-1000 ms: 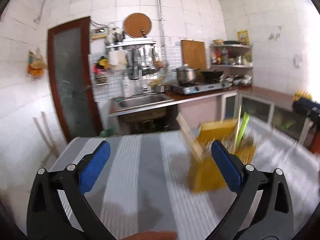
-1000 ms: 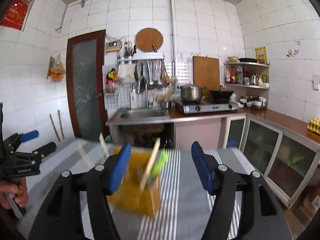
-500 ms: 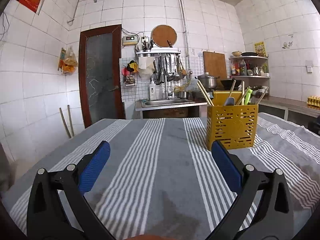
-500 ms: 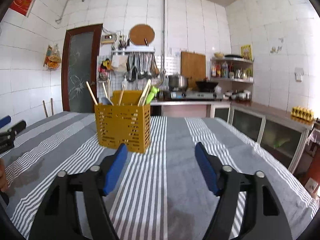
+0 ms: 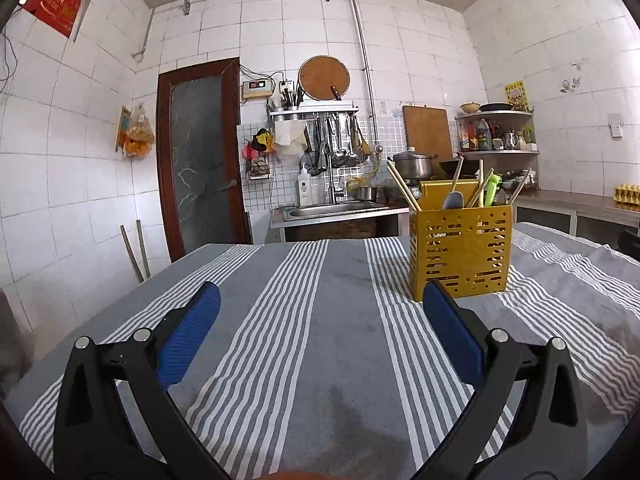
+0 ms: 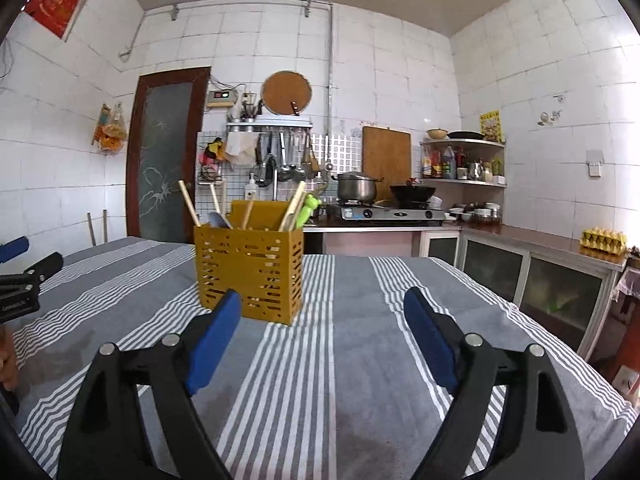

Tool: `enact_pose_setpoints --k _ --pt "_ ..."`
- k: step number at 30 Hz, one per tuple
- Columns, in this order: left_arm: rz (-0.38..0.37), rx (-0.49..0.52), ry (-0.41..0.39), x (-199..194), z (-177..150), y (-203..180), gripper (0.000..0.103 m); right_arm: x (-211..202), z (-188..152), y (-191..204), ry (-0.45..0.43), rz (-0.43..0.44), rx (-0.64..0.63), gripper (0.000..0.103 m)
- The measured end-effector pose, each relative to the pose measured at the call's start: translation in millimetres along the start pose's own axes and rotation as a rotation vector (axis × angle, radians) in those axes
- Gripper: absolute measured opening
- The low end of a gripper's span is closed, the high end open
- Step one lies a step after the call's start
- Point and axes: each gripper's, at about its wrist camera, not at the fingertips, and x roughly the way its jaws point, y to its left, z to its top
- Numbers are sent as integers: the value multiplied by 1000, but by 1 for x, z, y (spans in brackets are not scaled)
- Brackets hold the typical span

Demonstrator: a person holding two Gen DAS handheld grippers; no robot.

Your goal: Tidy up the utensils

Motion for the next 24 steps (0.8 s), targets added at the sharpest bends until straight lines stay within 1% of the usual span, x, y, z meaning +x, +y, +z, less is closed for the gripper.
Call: enact_pose_setpoints --k 6,11,24 --pt "-8 -63 37 9 -1 12 98 0 0 -3 11 0 11 82" --pt "-11 -63 37 11 -2 12 98 2 0 -7 25 -3 34 83" --pt "-17 -67 49 13 -3 11 98 8 -2 -8 55 -1 42 83"
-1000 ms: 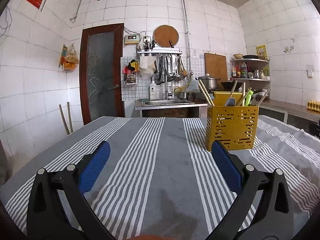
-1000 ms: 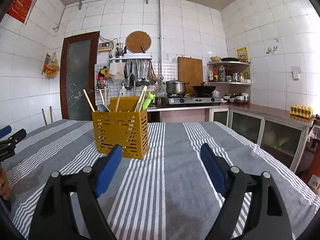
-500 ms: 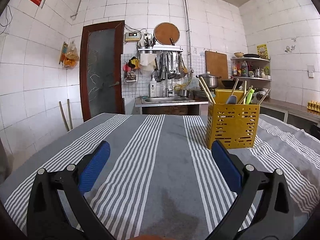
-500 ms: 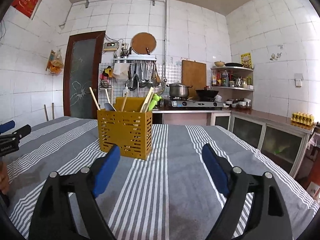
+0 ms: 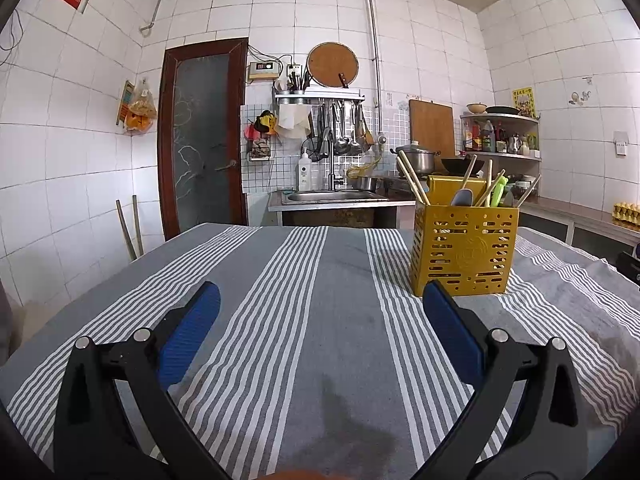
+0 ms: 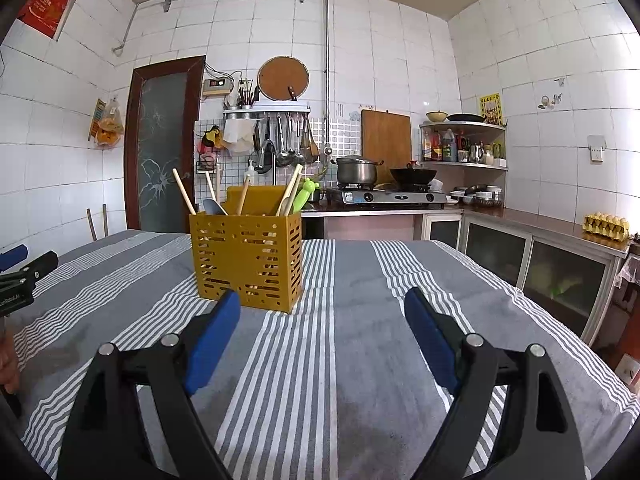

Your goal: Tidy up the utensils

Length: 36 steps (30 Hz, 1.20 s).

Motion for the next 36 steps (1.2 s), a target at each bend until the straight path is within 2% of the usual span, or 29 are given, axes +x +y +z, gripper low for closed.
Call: enact_pose_setpoints --k 36 --pt "7 -3 12 2 0 -2 98 3 0 -5 15 1 23 83"
